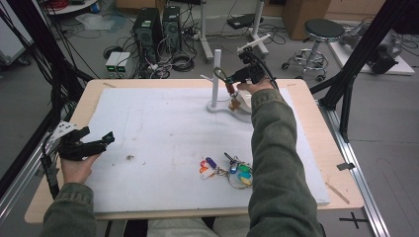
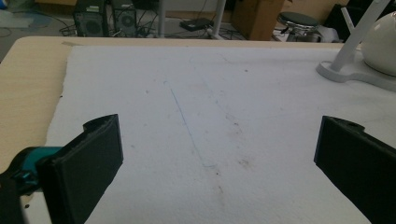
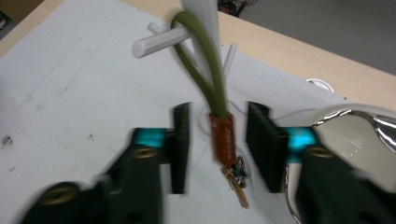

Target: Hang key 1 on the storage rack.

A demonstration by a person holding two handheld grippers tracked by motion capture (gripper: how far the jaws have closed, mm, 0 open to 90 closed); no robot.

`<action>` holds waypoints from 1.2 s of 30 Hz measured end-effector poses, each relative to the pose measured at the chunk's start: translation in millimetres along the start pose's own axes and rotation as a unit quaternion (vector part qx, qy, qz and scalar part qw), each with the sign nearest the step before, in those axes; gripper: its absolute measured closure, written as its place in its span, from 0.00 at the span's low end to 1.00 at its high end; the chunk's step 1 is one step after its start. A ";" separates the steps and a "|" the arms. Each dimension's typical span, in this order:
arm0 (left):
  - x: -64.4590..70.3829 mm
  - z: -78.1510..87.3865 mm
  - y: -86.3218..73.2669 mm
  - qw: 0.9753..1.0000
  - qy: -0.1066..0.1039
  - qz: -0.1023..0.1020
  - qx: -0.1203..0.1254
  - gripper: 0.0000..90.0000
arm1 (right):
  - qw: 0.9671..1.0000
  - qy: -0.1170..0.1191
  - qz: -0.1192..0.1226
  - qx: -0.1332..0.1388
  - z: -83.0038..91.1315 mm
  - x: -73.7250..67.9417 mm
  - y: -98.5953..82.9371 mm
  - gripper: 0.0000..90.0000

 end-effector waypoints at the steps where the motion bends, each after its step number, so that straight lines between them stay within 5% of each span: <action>1: -0.1 0.0 -0.1 1.000 0.000 0.000 0.000 0.02 | 1.000 -0.008 0.002 -0.004 0.3 0.4 -1.3 0.55; 6: -0.2 0.9 0.0 1.000 0.000 0.000 0.000 0.02 | 0.999 -0.030 0.005 -0.024 3.9 2.9 -9.2 0.24; 12: 0.2 0.9 0.2 1.000 0.001 0.000 0.001 0.02 | 0.997 -0.066 0.008 -0.035 11.2 4.9 -16.2 0.01; 23: 0.2 3.0 0.3 1.000 0.001 -0.001 0.002 0.02 | 0.996 -0.040 0.032 -0.069 31.3 -8.9 -37.7 0.01; 31: 0.6 2.9 0.3 1.000 0.001 0.000 0.001 0.02 | 0.997 -0.030 0.032 -0.062 38.7 -9.7 -53.9 0.02; 36: 0.2 2.5 0.1 1.000 0.002 0.002 0.001 0.02 | 0.996 -0.028 0.054 -0.064 35.1 -17.1 -70.7 0.02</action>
Point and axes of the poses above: each handheld gripper's, and its own axes: z roughly backward along the jaws, y roughly out of its top, x roughly to its right, the point moved 9 cm from there along -z, roughly forward along the jaws, and after that the axes turned 2 degrees about -x, right-handed, at the moved point
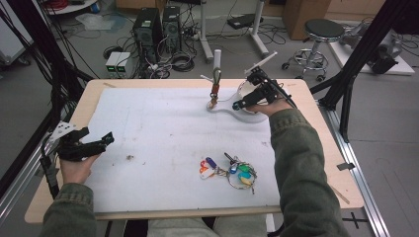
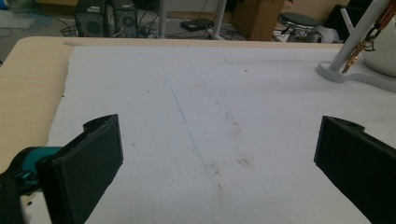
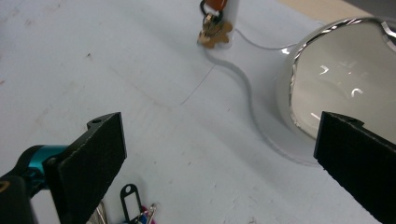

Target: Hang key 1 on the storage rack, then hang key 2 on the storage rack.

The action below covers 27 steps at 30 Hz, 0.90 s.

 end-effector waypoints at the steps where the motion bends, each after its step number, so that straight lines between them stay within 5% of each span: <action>1: -0.1 0.0 -0.1 1.000 0.000 0.000 0.000 0.02 | 1.000 0.001 0.001 -0.001 -1.7 -1.9 -3.7 0.02; 9: 1.8 1.3 -0.3 1.000 -0.002 -0.001 0.000 0.02 | 1.000 0.017 0.000 0.001 -12.9 -9.7 -27.1 0.02; 27: 1.2 1.0 0.0 1.000 -0.002 0.000 0.002 0.02 | 1.000 0.015 0.018 -0.005 -21.5 -17.2 -55.7 0.02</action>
Point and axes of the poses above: each handheld gripper's, and its own axes: z roughly backward along the jaws, y roughly out of its top, x roughly to its right, the point moved 9 cm from there along -z, roughly forward along the jaws, and after that the axes turned 2 degrees about -x, right-handed, at the moved point
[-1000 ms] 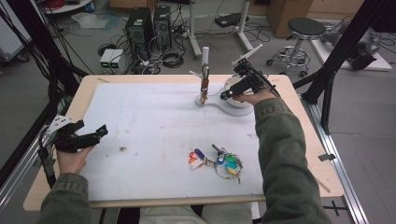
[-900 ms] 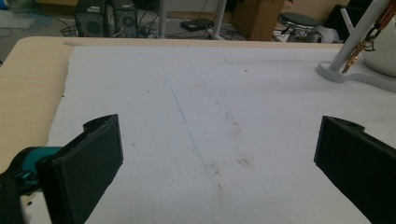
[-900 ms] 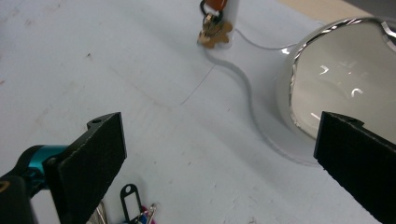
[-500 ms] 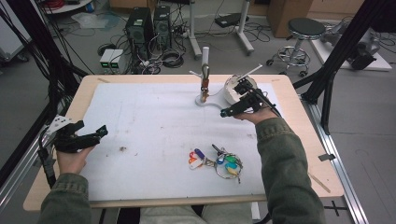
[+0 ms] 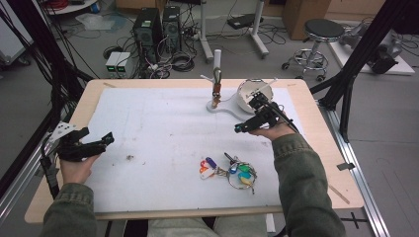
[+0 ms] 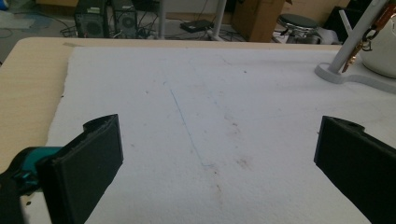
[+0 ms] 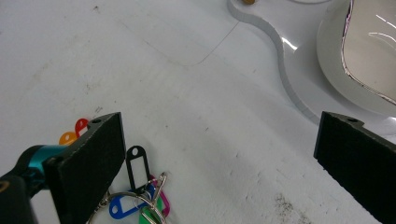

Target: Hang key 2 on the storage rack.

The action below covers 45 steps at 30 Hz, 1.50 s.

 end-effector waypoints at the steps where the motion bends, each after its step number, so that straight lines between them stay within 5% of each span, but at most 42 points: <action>1: -0.1 -0.1 -0.1 1.000 0.000 0.000 0.000 0.02 | 1.000 0.000 0.001 0.000 -0.3 -0.7 -1.0 0.02; 23: -0.4 0.5 0.3 1.000 0.002 0.000 0.001 0.02 | 1.000 0.020 0.008 0.013 -9.9 -16.6 -35.8 0.02; 45: -0.4 1.2 0.3 1.000 0.001 0.000 0.001 0.02 | 0.999 0.015 0.023 -0.022 -32.7 -27.0 -72.7 0.02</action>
Point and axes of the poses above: each handheld gripper's, and its own axes: z roughly backward along the jaws, y roughly out of its top, x roughly to its right, the point moved 9 cm from there along -z, roughly forward along the jaws, and after that the axes turned 2 degrees about -x, right-handed, at the moved point
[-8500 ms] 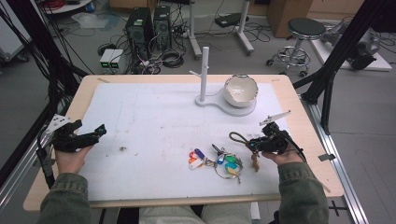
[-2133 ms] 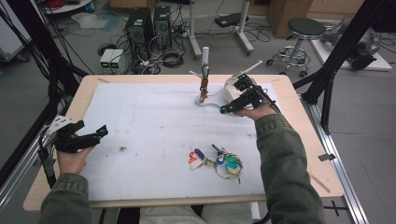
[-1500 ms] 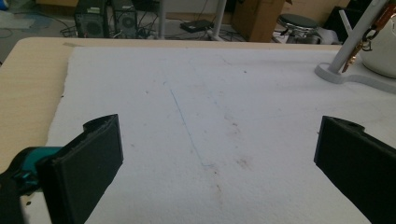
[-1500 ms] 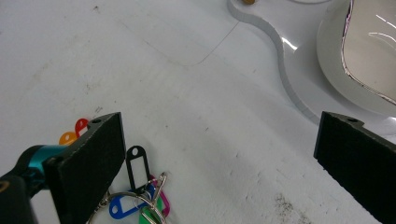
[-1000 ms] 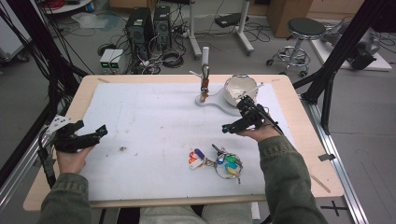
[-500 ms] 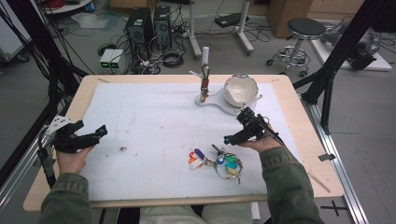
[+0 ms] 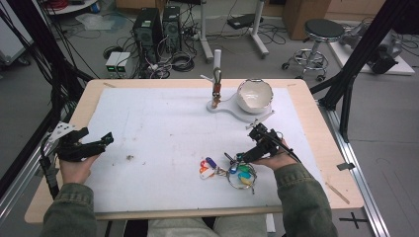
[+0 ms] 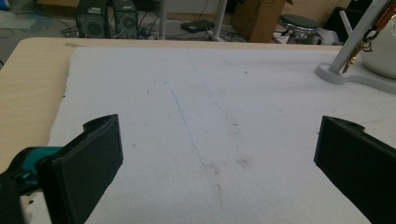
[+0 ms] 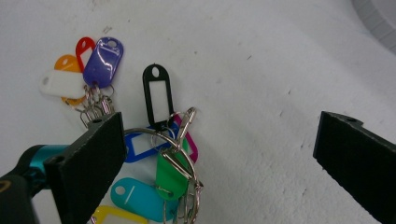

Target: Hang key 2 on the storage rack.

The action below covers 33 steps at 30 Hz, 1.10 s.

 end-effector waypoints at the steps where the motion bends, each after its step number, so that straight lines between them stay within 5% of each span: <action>1: 0.0 0.0 0.0 1.000 0.000 0.000 0.000 0.02 | 1.000 0.003 0.000 -0.003 -1.2 -1.0 -2.0 0.05; 16: 0.7 -0.4 -0.4 1.000 -0.001 -0.001 -0.001 0.02 | 0.999 0.019 0.004 -0.040 -21.0 -5.3 -29.5 0.09; 18: 0.8 -0.6 -0.4 1.000 -0.001 0.000 -0.001 0.02 | 0.999 0.021 0.004 -0.049 -22.3 -5.5 -33.0 0.21; 27: 0.4 -0.2 -0.3 1.000 0.000 -0.001 -0.001 0.02 | 0.997 0.049 -0.009 -0.062 -24.8 -12.3 -41.1 0.35; 33: 0.4 0.0 -0.2 1.000 0.000 -0.001 0.000 0.02 | 0.995 0.057 -0.026 -0.078 -23.0 -16.8 -45.0 0.59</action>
Point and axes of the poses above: each handheld gripper's, and its own axes: z roughly backward along the jaws, y roughly out of its top, x roughly to its right, the point moved 9 cm from there along -z, roughly forward along the jaws, and after that the axes turned 2 degrees about -x, right-handed, at the moved point
